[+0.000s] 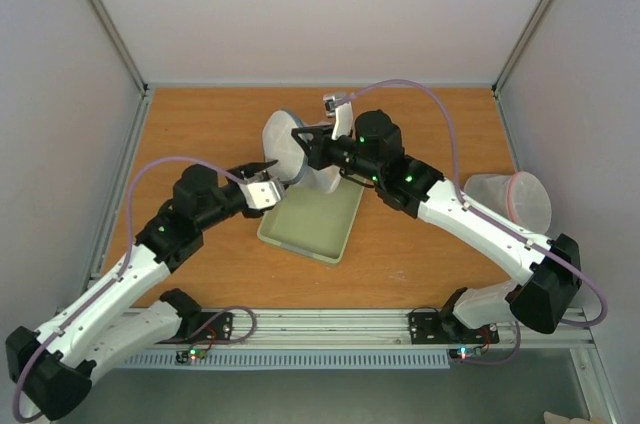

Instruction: Unzip the laundry bag and remove the bra

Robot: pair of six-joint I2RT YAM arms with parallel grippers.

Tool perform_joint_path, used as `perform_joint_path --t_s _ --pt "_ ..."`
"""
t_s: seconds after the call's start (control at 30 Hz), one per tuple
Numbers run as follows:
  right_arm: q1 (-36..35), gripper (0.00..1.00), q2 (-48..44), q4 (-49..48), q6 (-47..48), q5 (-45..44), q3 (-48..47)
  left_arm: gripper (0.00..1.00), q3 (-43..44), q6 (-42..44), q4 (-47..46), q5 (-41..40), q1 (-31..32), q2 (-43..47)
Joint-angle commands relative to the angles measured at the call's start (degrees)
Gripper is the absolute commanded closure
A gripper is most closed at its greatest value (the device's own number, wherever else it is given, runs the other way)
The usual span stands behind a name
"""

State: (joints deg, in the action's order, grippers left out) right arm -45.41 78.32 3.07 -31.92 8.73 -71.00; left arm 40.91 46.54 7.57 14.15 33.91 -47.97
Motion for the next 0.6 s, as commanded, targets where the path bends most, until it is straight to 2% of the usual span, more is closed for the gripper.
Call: perform_joint_path --t_s 0.0,0.17,0.37,0.47,0.57 --pt "-1.91 0.99 -0.78 -5.39 -1.85 -2.12 0.21 0.44 3.22 -13.02 -0.79 -0.52 0.37 0.94" --pt "-3.23 0.99 -0.15 -6.22 -1.89 -3.03 -0.35 0.42 4.31 -22.44 -3.52 -5.06 0.69 -0.17" --pt "-3.52 0.99 -0.02 -6.58 -1.87 -3.96 -0.53 0.34 3.90 -20.58 -0.66 -0.68 1.76 -0.06" --pt "-3.55 0.99 -0.11 -6.23 -1.47 -4.54 -0.71 0.26 3.55 -19.87 0.93 1.43 1.75 0.59" --pt "-3.59 0.99 -0.28 -6.42 -1.14 -3.93 -0.72 0.20 3.57 -20.13 0.92 -1.13 1.77 -0.09"
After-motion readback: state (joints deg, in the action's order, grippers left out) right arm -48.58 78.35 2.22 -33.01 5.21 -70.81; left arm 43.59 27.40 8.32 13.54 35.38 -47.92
